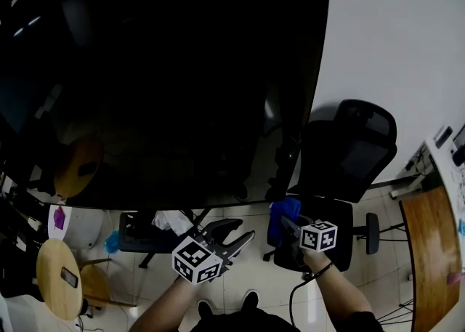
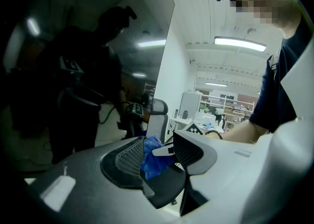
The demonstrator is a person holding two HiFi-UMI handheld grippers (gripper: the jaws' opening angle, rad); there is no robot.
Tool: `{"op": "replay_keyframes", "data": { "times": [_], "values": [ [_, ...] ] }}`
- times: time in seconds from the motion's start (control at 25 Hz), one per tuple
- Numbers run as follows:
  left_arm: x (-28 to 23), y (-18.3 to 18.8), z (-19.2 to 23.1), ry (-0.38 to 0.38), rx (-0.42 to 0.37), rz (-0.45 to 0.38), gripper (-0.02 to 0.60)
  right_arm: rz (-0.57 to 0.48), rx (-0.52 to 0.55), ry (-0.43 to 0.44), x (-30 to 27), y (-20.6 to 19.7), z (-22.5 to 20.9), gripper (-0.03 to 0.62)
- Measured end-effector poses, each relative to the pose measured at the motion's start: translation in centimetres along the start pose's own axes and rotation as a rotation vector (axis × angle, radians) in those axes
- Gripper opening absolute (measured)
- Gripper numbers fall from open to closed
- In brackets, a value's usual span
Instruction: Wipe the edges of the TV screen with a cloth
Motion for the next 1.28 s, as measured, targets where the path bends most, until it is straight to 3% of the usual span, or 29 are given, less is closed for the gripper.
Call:
{"op": "replay_keyframes", "data": {
  "times": [0.16,0.32,0.72,1.28],
  "values": [
    [0.5,-0.2,0.0,0.022,0.006,0.001,0.173,-0.053,-0.071,0.078,-0.9,0.6,1.0,0.071],
    [1.6,-0.5,0.7,0.056,0.024,-0.002,0.173,-0.080,-0.095,0.099,-1.9,1.2,1.8,0.071],
    [7.6,-1.4,1.8,0.104,0.066,-0.033,0.173,-0.073,-0.040,0.075,-4.4,1.3,5.4,0.071],
    [17.3,-2.8,5.8,0.067,0.083,-0.029,0.173,-0.058,-0.027,0.035,-9.8,-0.5,15.7,0.071]
  ]
}}
Point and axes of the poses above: the fingertips, and each gripper's own axes: x backward along the fingers, z to its left, y out of its top, the point moved 9 cm from there along x, backward along the fingers, and after that the axes turned 5 degrees about -y, right-handed, at the moved point
